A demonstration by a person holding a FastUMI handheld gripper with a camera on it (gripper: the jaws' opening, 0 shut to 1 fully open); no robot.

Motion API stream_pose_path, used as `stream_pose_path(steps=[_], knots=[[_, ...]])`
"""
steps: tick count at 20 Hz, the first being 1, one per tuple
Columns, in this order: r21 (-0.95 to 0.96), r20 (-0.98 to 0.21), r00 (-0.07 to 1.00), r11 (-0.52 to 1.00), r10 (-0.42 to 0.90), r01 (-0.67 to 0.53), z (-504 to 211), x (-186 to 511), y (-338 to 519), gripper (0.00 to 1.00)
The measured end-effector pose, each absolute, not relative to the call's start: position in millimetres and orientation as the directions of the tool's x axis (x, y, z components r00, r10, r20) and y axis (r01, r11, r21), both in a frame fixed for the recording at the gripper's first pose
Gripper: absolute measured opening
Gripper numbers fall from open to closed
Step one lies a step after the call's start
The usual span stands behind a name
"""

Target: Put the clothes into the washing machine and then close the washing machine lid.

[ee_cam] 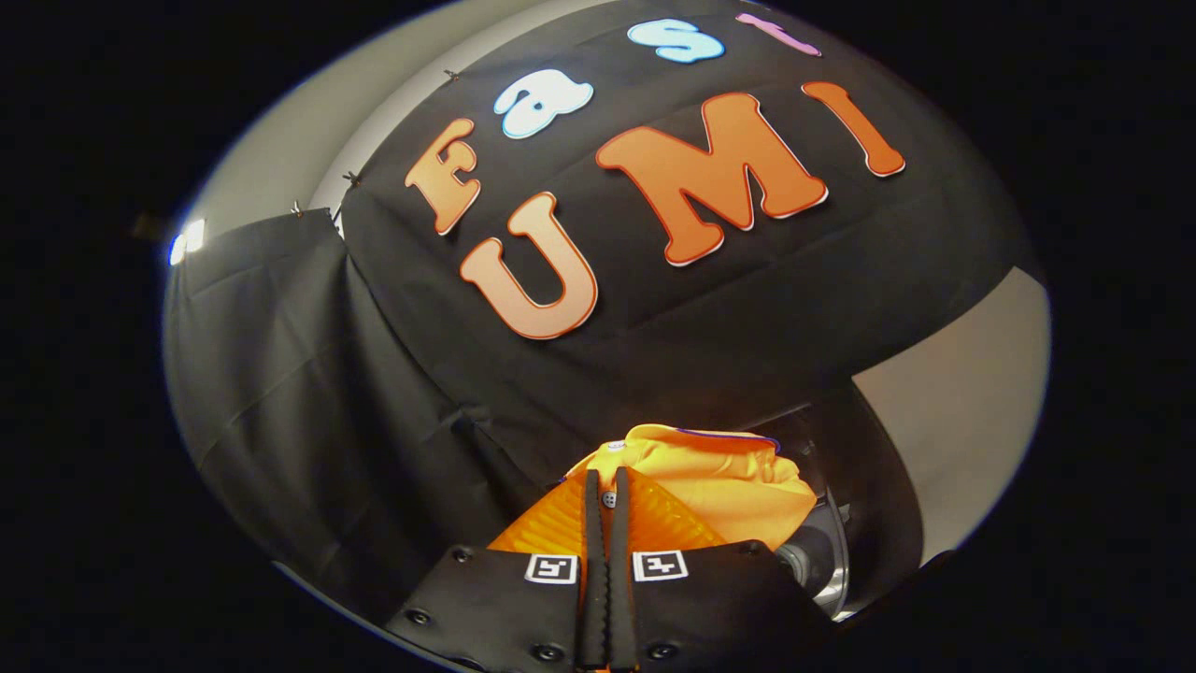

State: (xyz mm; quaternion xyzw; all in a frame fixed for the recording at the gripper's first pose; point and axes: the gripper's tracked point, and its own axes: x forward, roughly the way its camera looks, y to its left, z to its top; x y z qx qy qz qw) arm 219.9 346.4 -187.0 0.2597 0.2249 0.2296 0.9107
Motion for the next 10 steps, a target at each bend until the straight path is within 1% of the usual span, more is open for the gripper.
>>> stream_pose_path(steps=[4, 10], knots=[[0.565, -0.381, 0.775, 0.79, 0.505, -0.237, -266, 217, 371, 0.08], [0.515, -0.494, 0.764, 0.848, 0.415, -0.127, -389, 223, 381, 0.08]])
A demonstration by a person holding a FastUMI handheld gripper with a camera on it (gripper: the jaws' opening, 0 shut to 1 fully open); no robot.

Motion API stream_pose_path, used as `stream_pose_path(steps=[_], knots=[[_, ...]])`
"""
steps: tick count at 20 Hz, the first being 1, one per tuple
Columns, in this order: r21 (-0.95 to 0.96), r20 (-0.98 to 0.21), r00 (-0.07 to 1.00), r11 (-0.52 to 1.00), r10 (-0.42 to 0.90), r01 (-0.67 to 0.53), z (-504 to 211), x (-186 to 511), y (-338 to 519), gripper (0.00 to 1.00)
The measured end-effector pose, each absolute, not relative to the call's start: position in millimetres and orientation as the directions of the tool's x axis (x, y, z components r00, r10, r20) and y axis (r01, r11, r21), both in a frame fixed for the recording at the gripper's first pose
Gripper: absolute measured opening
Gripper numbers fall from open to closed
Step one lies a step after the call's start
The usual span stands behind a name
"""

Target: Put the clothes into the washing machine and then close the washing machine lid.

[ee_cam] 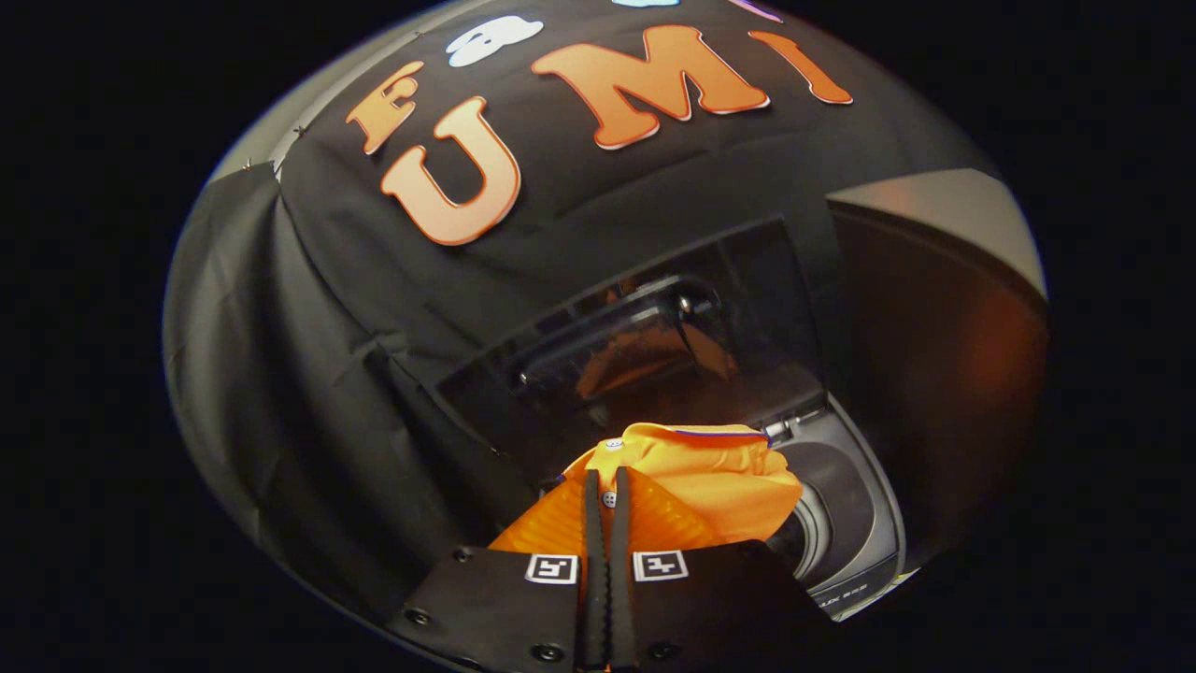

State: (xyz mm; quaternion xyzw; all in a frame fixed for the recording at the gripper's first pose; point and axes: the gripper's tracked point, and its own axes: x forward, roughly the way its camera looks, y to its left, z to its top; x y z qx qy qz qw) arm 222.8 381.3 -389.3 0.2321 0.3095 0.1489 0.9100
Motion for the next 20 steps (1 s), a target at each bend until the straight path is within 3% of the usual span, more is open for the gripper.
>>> stream_pose_path(steps=[9, 20], knots=[[0.411, -0.687, 0.643, 0.911, 0.338, -0.04, -511, 228, 392, 0.08], [0.288, -0.76, 0.581, 0.952, 0.291, -0.1, -556, 221, 389, 0.08]])
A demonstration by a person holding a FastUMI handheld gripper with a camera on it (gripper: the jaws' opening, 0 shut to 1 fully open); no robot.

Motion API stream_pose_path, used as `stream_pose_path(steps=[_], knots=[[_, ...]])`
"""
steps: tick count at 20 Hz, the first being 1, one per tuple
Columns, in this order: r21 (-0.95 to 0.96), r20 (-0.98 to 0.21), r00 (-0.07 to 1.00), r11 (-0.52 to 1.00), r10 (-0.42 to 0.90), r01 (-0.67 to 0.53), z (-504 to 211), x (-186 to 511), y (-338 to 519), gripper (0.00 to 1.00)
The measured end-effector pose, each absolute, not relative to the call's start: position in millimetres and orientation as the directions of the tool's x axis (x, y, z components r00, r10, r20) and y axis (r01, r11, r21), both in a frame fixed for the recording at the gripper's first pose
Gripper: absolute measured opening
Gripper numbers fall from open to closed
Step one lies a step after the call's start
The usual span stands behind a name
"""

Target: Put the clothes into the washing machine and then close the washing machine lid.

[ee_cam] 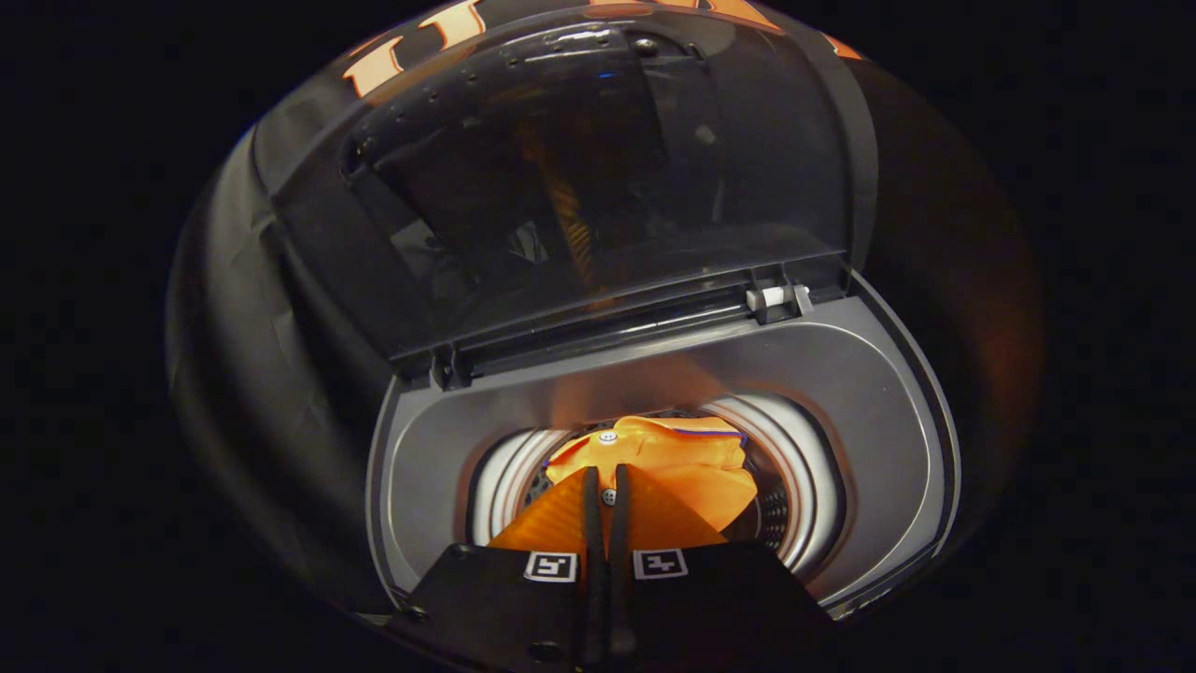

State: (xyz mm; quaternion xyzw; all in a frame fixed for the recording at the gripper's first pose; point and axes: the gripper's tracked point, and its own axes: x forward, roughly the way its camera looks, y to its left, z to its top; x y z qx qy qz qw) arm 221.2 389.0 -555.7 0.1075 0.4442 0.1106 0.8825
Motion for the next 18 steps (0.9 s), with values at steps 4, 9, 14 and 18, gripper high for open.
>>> stream_pose_path(steps=[4, 9, 14, 18], knots=[[0.277, -0.785, 0.552, 0.956, 0.283, -0.096, -555, 204, 380, 0.49], [0.311, -0.713, 0.622, 0.941, 0.323, -0.133, -493, 187, 369, 0.99], [0.33, -0.652, 0.682, 0.934, 0.33, -0.137, -429, 167, 346, 0.99], [0.362, -0.611, 0.72, 0.925, 0.329, -0.115, -393, 153, 325, 0.99]])
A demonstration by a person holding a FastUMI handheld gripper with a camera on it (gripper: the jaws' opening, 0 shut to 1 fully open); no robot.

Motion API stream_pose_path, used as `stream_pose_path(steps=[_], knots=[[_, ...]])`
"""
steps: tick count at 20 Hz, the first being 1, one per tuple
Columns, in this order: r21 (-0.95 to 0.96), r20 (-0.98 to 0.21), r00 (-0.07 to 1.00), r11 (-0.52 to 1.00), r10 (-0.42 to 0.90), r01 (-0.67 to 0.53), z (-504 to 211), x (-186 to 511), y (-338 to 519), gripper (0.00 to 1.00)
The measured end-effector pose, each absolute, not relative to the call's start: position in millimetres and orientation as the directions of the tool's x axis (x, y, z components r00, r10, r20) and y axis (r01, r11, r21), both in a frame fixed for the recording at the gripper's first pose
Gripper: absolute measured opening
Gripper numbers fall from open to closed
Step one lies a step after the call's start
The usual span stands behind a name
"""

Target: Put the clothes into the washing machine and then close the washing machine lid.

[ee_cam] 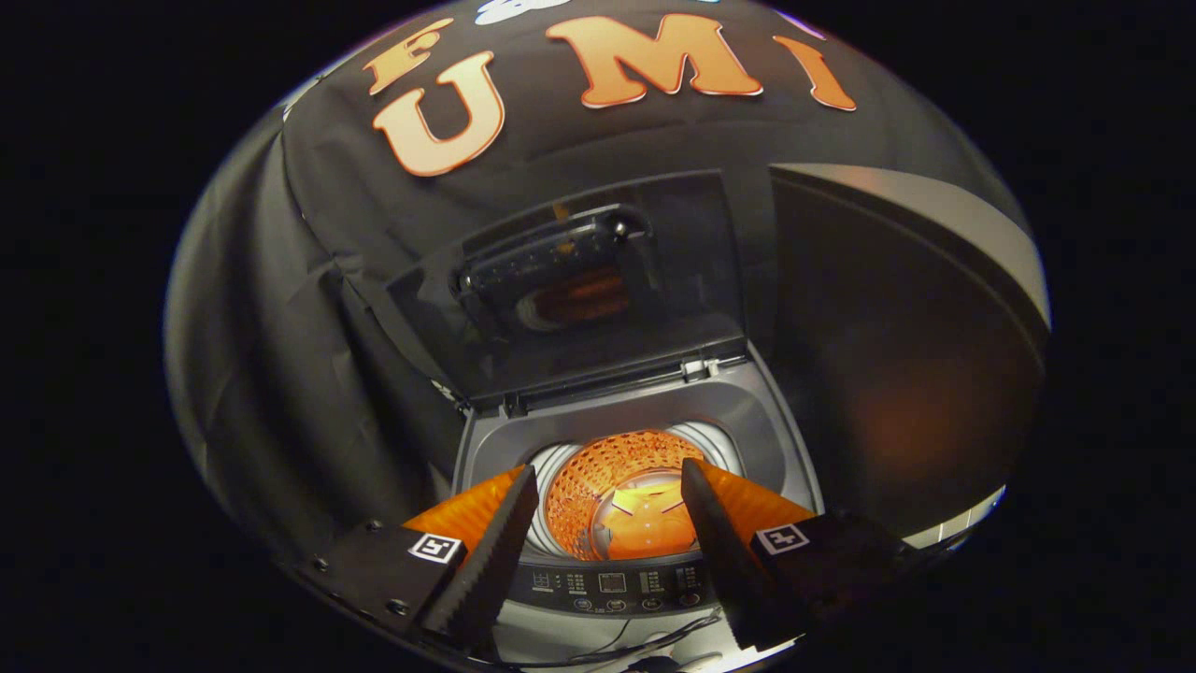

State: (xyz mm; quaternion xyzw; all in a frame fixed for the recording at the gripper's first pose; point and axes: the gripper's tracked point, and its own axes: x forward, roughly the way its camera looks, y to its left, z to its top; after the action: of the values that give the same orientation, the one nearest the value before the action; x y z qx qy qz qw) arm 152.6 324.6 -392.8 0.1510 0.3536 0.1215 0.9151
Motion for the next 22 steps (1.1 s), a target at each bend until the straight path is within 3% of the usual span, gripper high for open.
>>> stream_pose_path(steps=[10, 22], knots=[[0.315, -0.522, 0.782, 0.929, 0.342, -0.195, -315, 164, 316, 0.98], [0.241, -0.442, 0.836, 0.94, 0.326, -0.24, -260, 320, 369, 0.98]])
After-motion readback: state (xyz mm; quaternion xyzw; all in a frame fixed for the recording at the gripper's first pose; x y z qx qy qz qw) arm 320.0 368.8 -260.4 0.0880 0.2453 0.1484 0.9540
